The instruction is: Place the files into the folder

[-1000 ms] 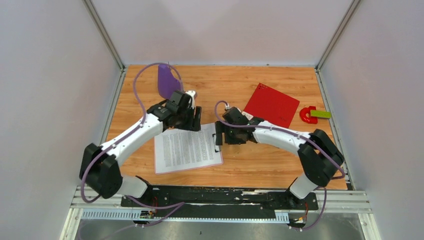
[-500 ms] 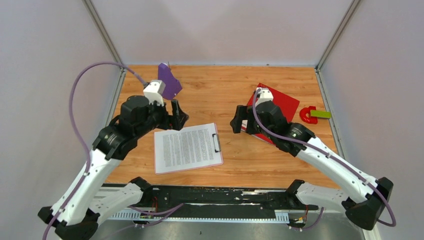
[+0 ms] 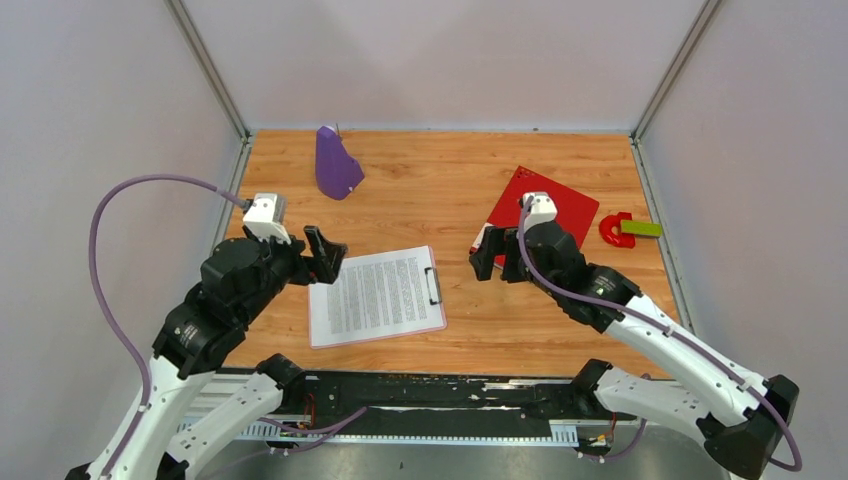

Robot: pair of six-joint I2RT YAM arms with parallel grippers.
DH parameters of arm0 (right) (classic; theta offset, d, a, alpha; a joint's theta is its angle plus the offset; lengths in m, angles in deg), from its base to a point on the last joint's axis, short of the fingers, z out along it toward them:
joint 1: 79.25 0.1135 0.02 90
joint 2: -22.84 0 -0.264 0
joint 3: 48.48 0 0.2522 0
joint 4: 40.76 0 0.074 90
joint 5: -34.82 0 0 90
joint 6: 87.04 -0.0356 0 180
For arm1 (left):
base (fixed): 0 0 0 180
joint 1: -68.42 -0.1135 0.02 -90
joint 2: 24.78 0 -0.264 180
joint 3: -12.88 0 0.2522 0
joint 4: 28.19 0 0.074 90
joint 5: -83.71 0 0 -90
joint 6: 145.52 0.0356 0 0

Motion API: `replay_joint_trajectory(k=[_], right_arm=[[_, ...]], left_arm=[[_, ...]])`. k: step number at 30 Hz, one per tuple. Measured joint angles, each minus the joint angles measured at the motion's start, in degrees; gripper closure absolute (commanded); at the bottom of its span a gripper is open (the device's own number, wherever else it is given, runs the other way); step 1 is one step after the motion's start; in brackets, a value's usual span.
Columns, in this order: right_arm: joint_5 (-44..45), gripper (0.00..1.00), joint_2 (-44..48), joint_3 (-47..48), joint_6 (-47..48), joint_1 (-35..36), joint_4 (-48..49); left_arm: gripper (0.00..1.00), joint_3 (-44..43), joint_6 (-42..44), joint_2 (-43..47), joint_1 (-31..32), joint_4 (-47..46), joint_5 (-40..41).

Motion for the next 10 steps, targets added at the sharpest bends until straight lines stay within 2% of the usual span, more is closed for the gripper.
replay_joint_trajectory(k=[10], right_arm=[[-1.5, 0.01, 5.1, -1.2, 0.9, 0.0, 3.2]], left_arm=[[0.0, 1.2, -0.2, -0.9, 0.0, 1.0, 1.1]])
